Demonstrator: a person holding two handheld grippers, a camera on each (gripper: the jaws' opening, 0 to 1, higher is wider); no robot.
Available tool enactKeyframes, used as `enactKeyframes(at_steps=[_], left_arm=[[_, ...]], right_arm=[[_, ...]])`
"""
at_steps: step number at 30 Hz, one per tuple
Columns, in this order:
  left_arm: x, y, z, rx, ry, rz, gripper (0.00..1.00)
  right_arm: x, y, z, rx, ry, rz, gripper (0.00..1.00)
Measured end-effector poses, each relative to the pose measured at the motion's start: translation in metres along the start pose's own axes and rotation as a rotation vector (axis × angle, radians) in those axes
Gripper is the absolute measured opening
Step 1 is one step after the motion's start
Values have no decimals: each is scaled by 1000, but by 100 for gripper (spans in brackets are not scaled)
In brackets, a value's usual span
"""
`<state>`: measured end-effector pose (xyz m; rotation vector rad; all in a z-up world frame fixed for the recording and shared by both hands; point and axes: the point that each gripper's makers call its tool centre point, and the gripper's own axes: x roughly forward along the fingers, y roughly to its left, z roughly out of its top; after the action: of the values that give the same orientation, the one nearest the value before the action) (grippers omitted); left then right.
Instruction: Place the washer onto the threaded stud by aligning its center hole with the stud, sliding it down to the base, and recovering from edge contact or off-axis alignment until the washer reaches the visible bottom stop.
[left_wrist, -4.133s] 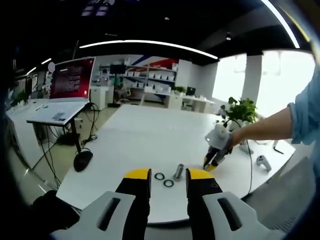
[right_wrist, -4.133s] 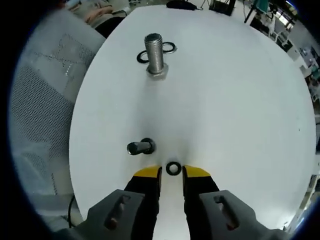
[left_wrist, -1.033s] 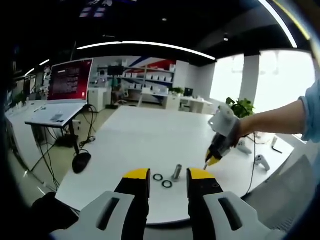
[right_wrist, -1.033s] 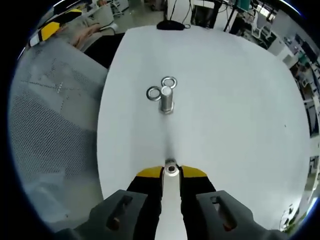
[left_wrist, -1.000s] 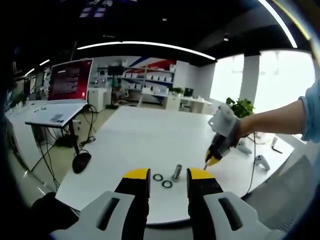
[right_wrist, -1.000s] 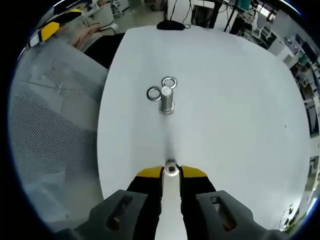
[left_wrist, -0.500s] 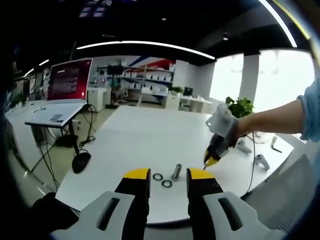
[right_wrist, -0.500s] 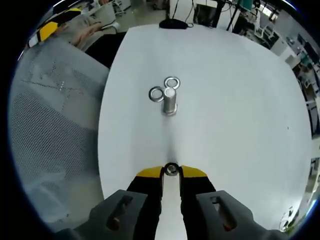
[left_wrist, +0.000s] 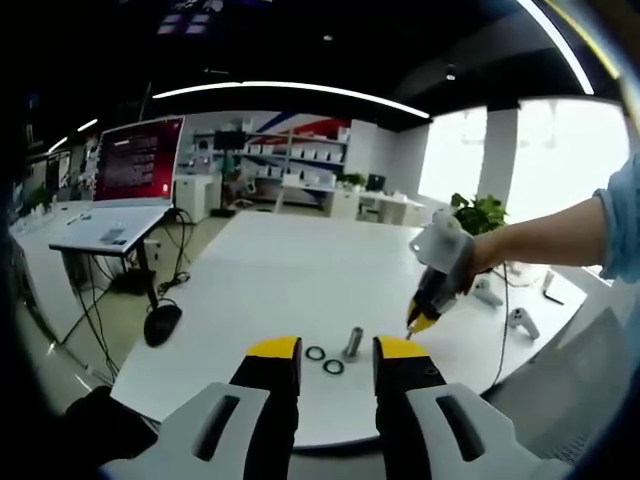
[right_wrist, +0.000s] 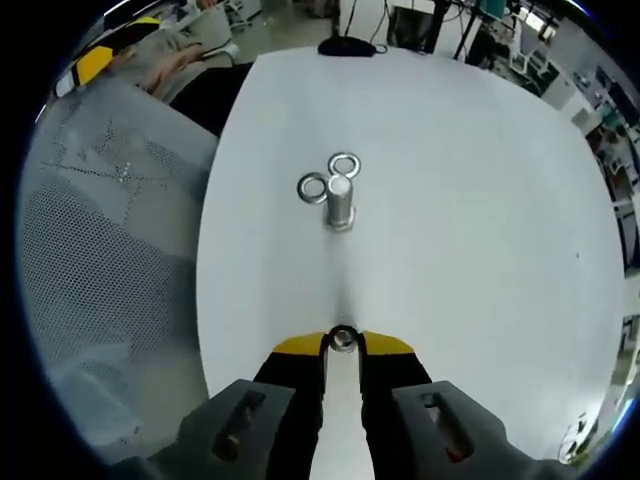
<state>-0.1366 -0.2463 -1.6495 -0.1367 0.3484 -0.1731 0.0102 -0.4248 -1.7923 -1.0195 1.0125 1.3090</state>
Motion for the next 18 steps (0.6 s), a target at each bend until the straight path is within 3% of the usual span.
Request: enactKeyframes(at_steps=[18], left_arm=[[0,0,0,1,0,1,26]], right_arm=[[1,-1,-2,-4,18,1,13]])
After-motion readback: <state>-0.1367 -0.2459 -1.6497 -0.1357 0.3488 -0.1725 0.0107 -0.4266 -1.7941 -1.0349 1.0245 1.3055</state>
